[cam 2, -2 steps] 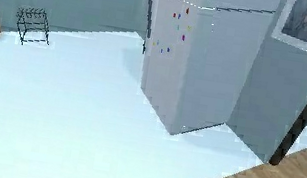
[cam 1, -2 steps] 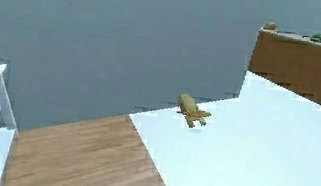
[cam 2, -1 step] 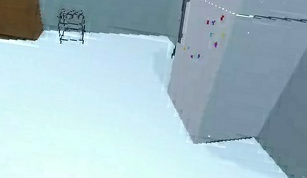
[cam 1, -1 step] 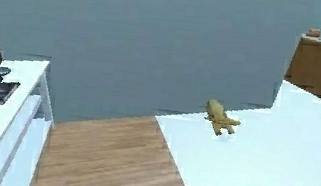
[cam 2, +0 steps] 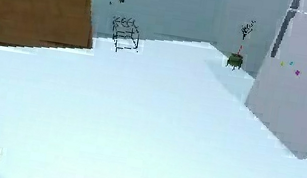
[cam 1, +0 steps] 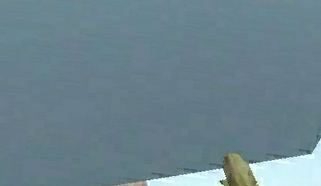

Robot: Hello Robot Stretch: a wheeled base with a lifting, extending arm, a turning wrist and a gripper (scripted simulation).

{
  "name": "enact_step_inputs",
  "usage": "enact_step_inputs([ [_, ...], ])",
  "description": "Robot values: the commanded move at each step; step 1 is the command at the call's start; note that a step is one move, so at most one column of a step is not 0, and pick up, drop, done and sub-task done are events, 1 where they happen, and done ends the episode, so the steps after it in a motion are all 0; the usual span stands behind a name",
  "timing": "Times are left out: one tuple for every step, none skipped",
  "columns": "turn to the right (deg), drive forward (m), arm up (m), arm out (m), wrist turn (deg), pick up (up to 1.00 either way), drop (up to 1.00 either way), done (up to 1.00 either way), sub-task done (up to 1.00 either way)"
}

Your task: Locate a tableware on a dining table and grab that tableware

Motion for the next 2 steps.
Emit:
enact_step_inputs([
  [-24.0, 0.0, 0.0, 0.0, 0.0, 0.0, 0.0, 0.0, 0.0],
  [0.0, 0.1, 0.0, 0.0, 0.0, 0.0, 0.0, 0.0, 0.0],
])
